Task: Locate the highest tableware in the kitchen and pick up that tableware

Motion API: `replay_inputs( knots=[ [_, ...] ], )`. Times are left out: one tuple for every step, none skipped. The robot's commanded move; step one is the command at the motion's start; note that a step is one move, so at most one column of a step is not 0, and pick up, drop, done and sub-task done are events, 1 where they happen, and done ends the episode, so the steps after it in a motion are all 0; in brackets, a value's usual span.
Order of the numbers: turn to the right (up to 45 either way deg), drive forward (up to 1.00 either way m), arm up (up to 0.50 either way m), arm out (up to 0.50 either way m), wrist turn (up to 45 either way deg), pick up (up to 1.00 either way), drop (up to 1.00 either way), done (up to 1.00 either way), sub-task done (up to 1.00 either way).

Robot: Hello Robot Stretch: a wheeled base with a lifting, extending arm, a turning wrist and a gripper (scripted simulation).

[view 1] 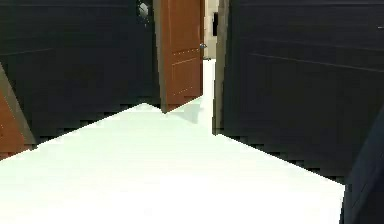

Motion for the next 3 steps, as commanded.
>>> replay_inputs(
  knots=[
    [39.0, 0.0, 0.0, 0.0, 0.0, 0.0, 0.0, 0.0, 0.0],
    [0.0, 0.15, 0.0, 0.0, 0.0, 0.0, 0.0, 0.0, 0.0],
    [-45.0, 0.0, 0.0, 0.0, 0.0, 0.0, 0.0, 0.0, 0.0]
  ],
)
